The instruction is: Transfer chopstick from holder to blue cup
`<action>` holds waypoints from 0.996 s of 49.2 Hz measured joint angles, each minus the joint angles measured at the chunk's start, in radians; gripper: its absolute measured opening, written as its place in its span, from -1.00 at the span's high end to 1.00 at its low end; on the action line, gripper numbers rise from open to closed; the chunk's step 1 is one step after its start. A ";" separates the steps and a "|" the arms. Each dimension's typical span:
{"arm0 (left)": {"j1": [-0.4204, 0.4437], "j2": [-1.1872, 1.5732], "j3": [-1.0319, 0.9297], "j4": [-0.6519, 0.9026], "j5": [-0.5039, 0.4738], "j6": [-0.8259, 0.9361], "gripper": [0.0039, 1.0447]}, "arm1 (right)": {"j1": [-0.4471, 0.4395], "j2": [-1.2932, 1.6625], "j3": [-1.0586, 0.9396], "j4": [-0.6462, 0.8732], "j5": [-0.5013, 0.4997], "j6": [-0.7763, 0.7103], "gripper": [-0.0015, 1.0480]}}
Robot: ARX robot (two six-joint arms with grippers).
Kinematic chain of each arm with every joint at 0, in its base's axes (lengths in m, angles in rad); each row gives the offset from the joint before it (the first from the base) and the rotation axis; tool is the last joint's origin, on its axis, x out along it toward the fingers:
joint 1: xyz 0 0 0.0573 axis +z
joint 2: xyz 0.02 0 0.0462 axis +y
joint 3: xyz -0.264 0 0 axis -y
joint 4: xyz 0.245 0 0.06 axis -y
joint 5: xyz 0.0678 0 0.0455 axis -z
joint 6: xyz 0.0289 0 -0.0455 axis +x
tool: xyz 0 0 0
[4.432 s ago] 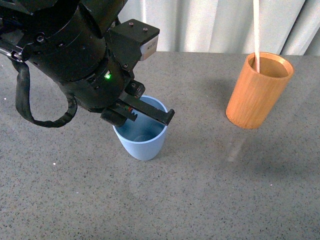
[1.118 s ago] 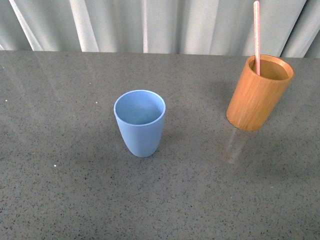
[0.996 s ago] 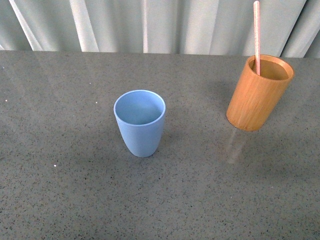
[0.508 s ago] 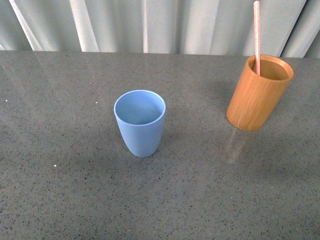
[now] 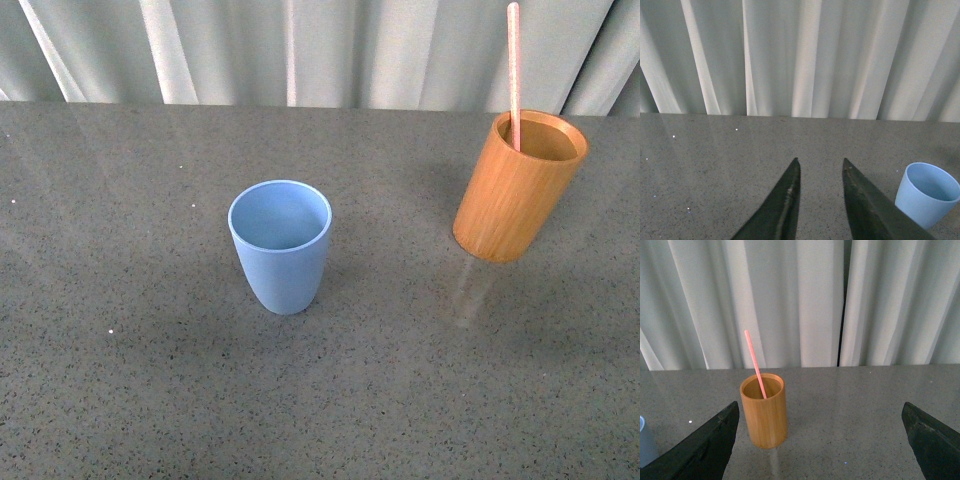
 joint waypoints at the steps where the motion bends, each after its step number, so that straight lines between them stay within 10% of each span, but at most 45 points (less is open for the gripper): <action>1: 0.000 0.000 0.000 0.000 0.000 0.000 0.43 | 0.000 0.000 0.000 0.000 0.000 0.000 -0.81; 19: 0.000 0.000 0.000 0.000 0.000 0.000 -0.90 | 0.000 0.000 0.000 0.000 0.000 0.000 -0.81; 41: 0.000 0.000 0.000 0.000 0.000 0.000 -0.87 | 0.005 0.143 0.071 -0.177 0.111 0.068 -0.81; 49: 0.000 0.000 0.000 0.000 0.000 0.000 -0.87 | -0.105 0.352 0.088 -0.037 -0.031 0.072 -0.81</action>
